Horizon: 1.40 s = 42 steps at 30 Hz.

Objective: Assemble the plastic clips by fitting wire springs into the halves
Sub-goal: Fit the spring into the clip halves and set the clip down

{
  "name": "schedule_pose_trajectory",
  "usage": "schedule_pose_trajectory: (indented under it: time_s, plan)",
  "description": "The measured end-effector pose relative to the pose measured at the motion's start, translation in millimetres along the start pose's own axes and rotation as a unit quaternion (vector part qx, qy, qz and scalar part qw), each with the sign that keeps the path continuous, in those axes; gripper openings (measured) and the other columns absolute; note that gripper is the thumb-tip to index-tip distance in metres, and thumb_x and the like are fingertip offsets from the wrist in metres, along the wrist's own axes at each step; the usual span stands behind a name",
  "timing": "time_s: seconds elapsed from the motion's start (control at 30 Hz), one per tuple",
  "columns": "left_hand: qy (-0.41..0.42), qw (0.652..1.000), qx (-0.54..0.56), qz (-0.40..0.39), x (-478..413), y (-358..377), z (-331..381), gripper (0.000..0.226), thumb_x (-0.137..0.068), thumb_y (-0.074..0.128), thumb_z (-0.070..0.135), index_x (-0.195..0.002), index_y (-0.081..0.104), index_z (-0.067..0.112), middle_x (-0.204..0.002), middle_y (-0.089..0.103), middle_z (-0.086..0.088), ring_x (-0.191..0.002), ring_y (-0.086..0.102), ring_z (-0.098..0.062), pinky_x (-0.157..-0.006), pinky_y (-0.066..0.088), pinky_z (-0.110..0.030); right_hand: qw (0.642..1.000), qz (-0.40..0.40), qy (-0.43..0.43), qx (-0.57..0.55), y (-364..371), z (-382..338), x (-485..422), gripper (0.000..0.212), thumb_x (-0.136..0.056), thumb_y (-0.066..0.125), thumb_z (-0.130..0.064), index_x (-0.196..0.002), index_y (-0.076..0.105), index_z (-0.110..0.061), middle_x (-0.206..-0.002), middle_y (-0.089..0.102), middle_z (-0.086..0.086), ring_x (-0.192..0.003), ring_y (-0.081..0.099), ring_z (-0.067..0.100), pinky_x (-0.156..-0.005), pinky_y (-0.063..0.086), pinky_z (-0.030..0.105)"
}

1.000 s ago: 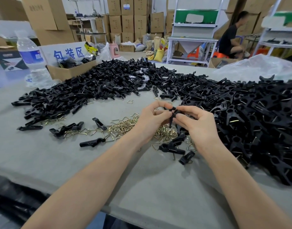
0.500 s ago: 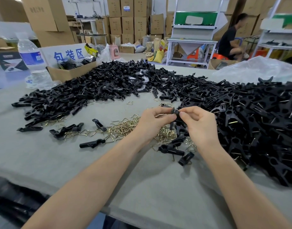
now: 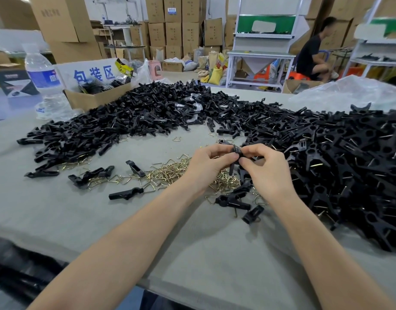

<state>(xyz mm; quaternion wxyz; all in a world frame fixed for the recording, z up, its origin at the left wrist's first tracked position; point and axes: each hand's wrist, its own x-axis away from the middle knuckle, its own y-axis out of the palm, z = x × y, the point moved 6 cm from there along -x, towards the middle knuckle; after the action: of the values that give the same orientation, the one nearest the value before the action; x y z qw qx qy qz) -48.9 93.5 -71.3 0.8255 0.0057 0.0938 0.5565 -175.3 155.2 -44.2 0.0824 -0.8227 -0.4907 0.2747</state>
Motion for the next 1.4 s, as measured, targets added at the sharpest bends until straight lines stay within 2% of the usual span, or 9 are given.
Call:
schedule_pose_trajectory:
  time_s: [0.13,0.27,0.47,0.6,0.73,1.0,1.17,1.3,1.4]
  plan:
    - [-0.006,0.999,0.040,-0.023,1,3,2,0.015,-0.085,0.069,0.006,-0.095,0.071,0.017,-0.094,0.073,-0.008,-0.087,0.069,-0.021,-0.086,0.057,-0.033,0.996,0.010,0.053,-0.076,-5,9,-2,0.013,-0.082,0.073,-0.017,-0.092,0.070,-0.022,-0.083,0.067,-0.011,-0.079,0.061,0.000,-0.071,0.046,0.017]
    - [-0.018,0.999,0.039,-0.029,3,3,3,0.017,-0.087,0.068,0.007,-0.102,0.069,0.014,-0.092,0.071,-0.012,-0.081,0.068,-0.019,-0.075,0.058,-0.027,0.974,0.013,0.098,-0.202,-4,12,-1,0.011,-0.083,0.072,-0.013,-0.088,0.069,-0.023,-0.077,0.069,-0.008,-0.064,0.063,-0.005,-0.057,0.048,0.013]
    - [-0.019,0.998,0.049,-0.042,2,4,5,0.015,-0.086,0.068,0.004,-0.091,0.071,0.018,-0.081,0.073,-0.002,-0.075,0.069,-0.014,-0.067,0.055,-0.021,0.979,-0.002,0.077,-0.187,-3,7,0,0.014,-0.083,0.072,-0.011,-0.089,0.071,-0.023,-0.077,0.070,-0.008,-0.063,0.063,-0.006,-0.055,0.047,0.010]
    - [-0.017,0.998,0.037,-0.040,2,2,3,0.014,-0.084,0.070,0.005,-0.091,0.071,0.017,-0.083,0.073,-0.004,-0.076,0.069,-0.018,-0.070,0.057,-0.024,0.983,-0.022,0.064,-0.173,-4,4,0,0.019,-0.083,0.071,-0.010,-0.081,0.071,-0.029,-0.066,0.070,-0.015,-0.062,0.062,-0.008,-0.054,0.046,0.009]
    - [-0.020,0.998,0.038,-0.036,2,3,4,0.012,-0.086,0.068,0.004,-0.092,0.069,0.013,-0.080,0.072,-0.004,-0.072,0.067,-0.016,-0.066,0.056,-0.022,0.982,-0.040,0.075,-0.170,-5,5,0,0.017,-0.083,0.071,-0.012,-0.082,0.073,-0.029,-0.070,0.071,-0.019,-0.071,0.064,-0.008,-0.058,0.048,0.010]
    - [-0.009,0.999,0.018,-0.032,1,-1,7,0.015,-0.085,0.069,0.005,-0.100,0.066,0.009,-0.082,0.072,-0.003,-0.068,0.069,-0.012,-0.060,0.053,-0.019,0.976,-0.079,0.060,-0.192,-2,-1,1,0.024,-0.085,0.065,-0.001,-0.090,0.075,-0.022,-0.079,0.075,-0.010,-0.069,0.065,-0.004,-0.061,0.047,0.009]
    - [-0.008,0.997,0.003,-0.076,0,-3,8,0.025,-0.086,0.068,0.005,-0.105,0.067,0.020,-0.071,0.062,-0.001,-0.061,0.060,-0.011,-0.062,0.052,-0.021,0.980,-0.073,0.067,-0.171,-5,3,-1,0.010,-0.080,0.073,-0.006,-0.084,0.071,-0.015,-0.069,0.072,-0.004,-0.059,0.064,0.003,-0.059,0.049,0.012]
    - [-0.023,0.993,0.017,-0.112,1,-2,12,0.011,-0.087,0.065,0.000,-0.088,0.064,0.012,-0.073,0.063,-0.004,-0.059,0.062,-0.011,-0.060,0.053,-0.019,0.955,-0.088,0.100,-0.264,-1,2,0,0.009,-0.087,0.065,-0.009,-0.084,0.073,-0.009,-0.079,0.072,0.007,-0.070,0.065,0.011,-0.070,0.055,0.020]
    - [-0.024,0.996,0.065,-0.058,-4,-15,19,0.009,-0.087,0.063,-0.001,-0.086,0.057,0.005,-0.074,0.066,-0.009,-0.058,0.063,-0.014,-0.056,0.053,-0.018,0.957,-0.037,0.129,-0.255,-2,9,-1,0.015,-0.093,0.056,-0.005,-0.097,0.070,-0.007,-0.087,0.072,0.008,-0.074,0.068,0.013,-0.073,0.056,0.024]
